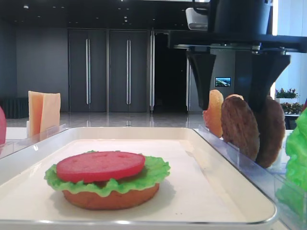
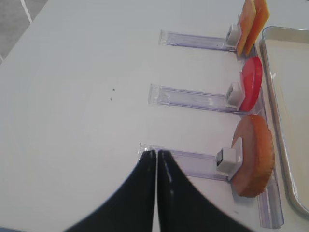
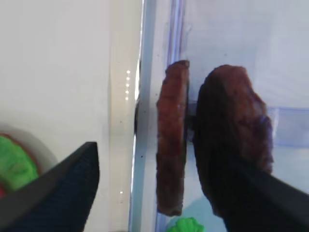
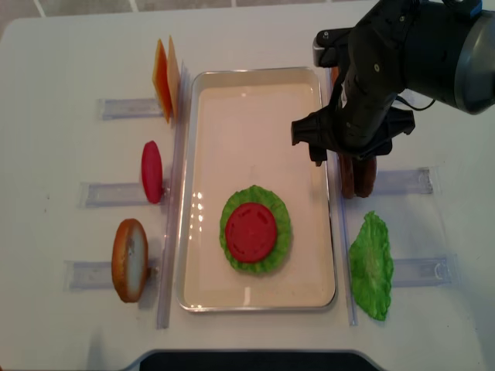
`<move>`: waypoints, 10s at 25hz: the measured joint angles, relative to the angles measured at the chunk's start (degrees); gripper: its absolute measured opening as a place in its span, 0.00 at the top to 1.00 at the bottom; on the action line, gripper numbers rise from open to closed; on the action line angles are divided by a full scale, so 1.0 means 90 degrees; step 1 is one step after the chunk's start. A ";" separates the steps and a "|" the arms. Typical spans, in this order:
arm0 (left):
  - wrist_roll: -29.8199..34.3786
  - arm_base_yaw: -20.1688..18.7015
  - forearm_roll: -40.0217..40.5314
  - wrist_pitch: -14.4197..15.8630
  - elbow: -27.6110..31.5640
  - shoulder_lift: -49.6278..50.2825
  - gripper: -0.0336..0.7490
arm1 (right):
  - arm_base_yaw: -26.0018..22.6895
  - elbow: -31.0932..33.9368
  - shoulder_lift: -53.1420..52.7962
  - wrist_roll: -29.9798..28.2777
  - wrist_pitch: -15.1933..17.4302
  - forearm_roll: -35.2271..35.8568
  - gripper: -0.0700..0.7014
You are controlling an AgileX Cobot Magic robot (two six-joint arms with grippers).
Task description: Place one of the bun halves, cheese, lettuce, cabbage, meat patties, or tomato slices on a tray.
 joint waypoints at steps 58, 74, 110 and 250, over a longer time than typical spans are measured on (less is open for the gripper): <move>0.0000 0.0000 0.0000 0.0000 0.0000 0.0000 0.96 | 0.0093 0.0000 -0.0947 -0.0122 0.0395 -0.0274 0.72; 0.0000 0.0000 0.0000 0.0000 0.0000 0.0000 0.96 | 0.0128 0.0008 -0.2011 -0.2283 0.0909 0.3308 0.72; 0.0000 0.0000 0.0000 0.0000 0.0000 0.0000 0.96 | 0.0520 0.2491 -0.0518 -0.7030 -0.2730 0.9121 0.72; 0.0000 0.0000 0.0000 0.0000 0.0000 0.0000 0.96 | -0.4184 0.2621 -0.3800 -0.4770 -0.0058 0.0829 0.15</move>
